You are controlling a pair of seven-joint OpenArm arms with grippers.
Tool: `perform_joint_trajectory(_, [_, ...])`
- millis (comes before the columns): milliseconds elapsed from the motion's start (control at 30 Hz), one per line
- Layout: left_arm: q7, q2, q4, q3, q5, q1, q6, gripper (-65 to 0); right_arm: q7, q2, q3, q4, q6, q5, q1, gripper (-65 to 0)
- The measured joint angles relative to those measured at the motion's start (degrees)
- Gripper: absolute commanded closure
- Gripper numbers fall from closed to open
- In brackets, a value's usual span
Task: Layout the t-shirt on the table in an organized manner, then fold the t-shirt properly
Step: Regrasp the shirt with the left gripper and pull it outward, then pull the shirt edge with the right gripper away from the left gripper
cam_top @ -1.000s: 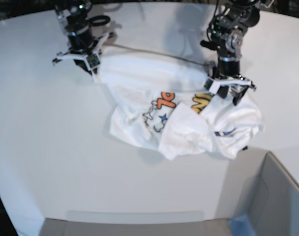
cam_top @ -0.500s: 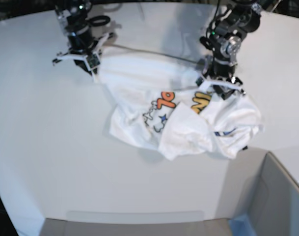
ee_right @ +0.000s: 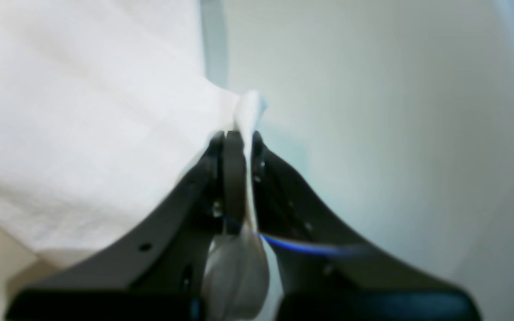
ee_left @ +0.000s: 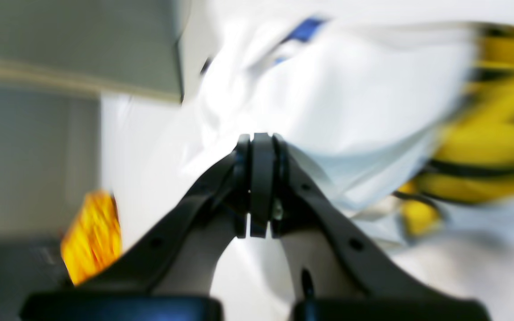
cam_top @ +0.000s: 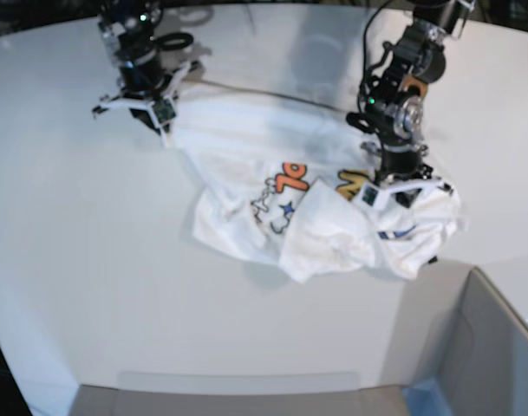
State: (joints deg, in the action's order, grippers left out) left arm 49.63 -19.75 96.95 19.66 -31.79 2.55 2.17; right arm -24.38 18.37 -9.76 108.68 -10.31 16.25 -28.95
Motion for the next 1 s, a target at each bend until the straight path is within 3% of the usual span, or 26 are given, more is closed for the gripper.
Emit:
perform_joint_trajectory(200, [-0.3,6.2,1.4,-11.5,1.4,2.1,-0.6,0.0,-0.1,0.0,0.0,-1.1,0.0,-0.1,0.7,0.0])
perform_joint_trajectory(300, [0.2,13.7,3.7,-28.6,4.9,1.3,7.8,0.0,0.0,0.0,0.0,-1.1,0.0,-0.2,0.7,0.0])
perform_joint_trajectory(400, [0.0,19.2,5.7,-47.7,18.6,0.0,13.3,0.0,0.4,0.1,0.0,-1.1,0.5,-0.5,0.7,0.0])
perform_joint_trajectory(467, [1.2,20.9,5.6,-57.3,29.6,0.2,12.6,0.0,0.0,0.0,0.0,-1.1,0.2,-0.2,0.7,0.0])
perform_joint_trajectory(633, [1.4,21.1,5.9,-59.4,43.4,7.3,10.9,0.0,0.2,0.0,-0.1,-1.1,0.0,0.0,1.5,0.0])
perform_joint_trajectory(767, [4.7,22.6,8.9,-59.3,46.9,8.6,11.1,0.0,-0.1,0.1,0.0,-1.1,0.2,0.0,2.1,0.0])
perform_joint_trajectory(1000, [7.5,22.4,17.4,-59.2,47.3,9.6,10.6,-13.2,-0.1,0.0,-0.1,-1.1,0.2,0.0,2.1,0.0])
